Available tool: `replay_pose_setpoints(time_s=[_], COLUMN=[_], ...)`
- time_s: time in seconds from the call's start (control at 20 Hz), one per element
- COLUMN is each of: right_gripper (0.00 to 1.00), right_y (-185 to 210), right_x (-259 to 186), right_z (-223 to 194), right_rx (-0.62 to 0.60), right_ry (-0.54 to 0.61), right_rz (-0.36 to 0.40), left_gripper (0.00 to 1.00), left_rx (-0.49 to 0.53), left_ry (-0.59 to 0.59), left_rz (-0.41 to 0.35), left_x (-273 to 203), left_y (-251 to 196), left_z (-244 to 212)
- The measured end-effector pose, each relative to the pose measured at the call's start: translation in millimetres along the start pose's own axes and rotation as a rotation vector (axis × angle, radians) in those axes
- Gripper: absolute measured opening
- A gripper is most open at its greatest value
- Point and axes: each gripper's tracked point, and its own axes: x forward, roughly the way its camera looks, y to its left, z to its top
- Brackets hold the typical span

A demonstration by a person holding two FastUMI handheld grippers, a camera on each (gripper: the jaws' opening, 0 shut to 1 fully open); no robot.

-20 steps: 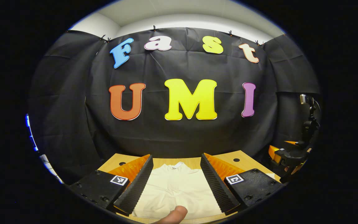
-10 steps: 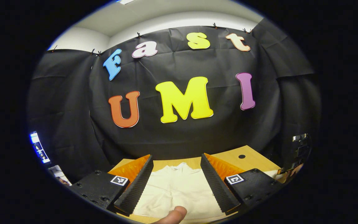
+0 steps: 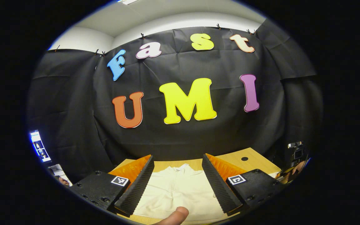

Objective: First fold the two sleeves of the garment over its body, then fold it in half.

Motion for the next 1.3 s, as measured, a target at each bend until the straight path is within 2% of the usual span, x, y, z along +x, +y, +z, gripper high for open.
replay_pose_setpoints(time_s=[0.15, 0.2, 0.3, 0.4, 0.5, 0.7, 0.9, 1.15, 1.3], right_gripper=[0.29, 0.15, 0.05, 0.02, 0.05, 0.05, 0.05, 0.05, 0.05], right_y=[8, 6, 9, 9, 10, 36, 96, 176, 249], right_x=[2, 1, -6, -17, -34, -81, -132, -193, -225], right_z=[1, 0, 6, 10, 13, 33, 46, 60, 52], right_rx=[0.064, 0.035, 0.036, 0.032, 0.044, 0.023, 0.002, -0.119, -0.185], right_ry=[0.039, 0.041, 0.026, 0.005, -0.009, -0.063, -0.108, -0.188, -0.204], right_rz=[-0.007, -0.026, -0.053, -0.057, -0.068, -0.049, 0.054, 0.153, 0.255], left_gripper=[0.99, 0.99, 0.99, 0.99, 0.99, 0.99, 0.99, 0.99, 0.99], left_rx=[-0.009, -0.021, -0.034, -0.045, -0.048, -0.039, -0.042, -0.056, -0.05], left_ry=[0.007, 0.01, 0.023, 0.024, 0.045, 0.024, 0.018, 0.039, 0.047], left_rz=[-0.012, -0.012, -0.017, -0.027, -0.034, -0.048, -0.052, -0.055, -0.038], left_x=[4, 6, 8, 12, 13, 16, 15, 16, 18], left_y=[13, 22, 40, 46, 55, 69, 76, 88, 104], left_z=[-3, -7, -16, -22, -32, -34, -36, -43, -45])
